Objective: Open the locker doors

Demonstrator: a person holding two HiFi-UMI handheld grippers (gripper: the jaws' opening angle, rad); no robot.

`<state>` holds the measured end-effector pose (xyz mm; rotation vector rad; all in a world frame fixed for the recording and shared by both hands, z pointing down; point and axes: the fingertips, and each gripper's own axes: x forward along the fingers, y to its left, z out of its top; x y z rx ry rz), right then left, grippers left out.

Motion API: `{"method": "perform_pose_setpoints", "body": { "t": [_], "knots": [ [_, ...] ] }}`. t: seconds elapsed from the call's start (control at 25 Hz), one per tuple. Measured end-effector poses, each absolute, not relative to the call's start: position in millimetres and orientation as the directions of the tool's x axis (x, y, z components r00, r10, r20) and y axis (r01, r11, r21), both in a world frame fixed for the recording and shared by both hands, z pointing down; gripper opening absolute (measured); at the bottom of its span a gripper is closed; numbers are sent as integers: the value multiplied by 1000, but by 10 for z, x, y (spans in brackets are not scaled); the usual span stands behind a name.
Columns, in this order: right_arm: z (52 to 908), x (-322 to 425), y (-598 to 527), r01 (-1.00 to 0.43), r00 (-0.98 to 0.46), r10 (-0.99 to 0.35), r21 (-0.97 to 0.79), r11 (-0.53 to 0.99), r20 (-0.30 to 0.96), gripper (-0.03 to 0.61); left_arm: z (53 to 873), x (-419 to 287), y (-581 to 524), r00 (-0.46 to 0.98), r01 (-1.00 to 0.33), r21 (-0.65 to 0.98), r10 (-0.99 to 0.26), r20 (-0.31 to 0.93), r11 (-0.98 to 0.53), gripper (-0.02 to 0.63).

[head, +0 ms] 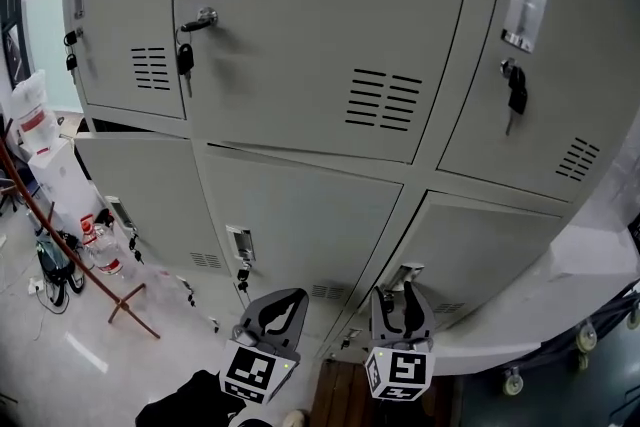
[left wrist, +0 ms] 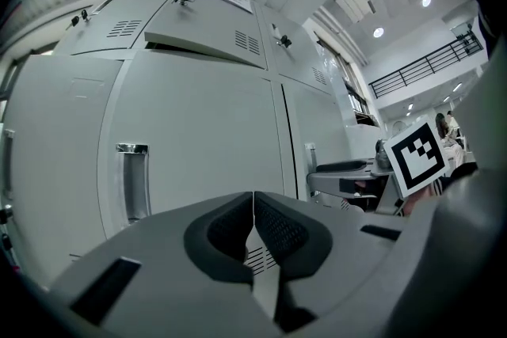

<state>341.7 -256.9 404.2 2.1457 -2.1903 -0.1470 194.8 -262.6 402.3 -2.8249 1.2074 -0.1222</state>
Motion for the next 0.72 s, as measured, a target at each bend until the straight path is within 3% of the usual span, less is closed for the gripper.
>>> {"method": "perform_pose_setpoints", "body": {
  "t": [0.2, 0.56, 0.72],
  "knots": [
    [4078, 3411, -2699, -990, -20, -1000, 140, 19, -8, 230, 4067, 1900, -2710, 666, -738, -90, -743, 58, -669, 25],
    [4097, 3425, -2756, -987, 7, -1000, 159, -9, -14, 132, 4107, 1808, -2726, 639, -762, -87, -767, 62, -642, 25],
    [4098, 3420, -2740, -987, 7, -1000, 163, -9, -12, 132, 4108, 1796, -2699, 635, -765, -85, -770, 62, -638, 25]
  ]
}}
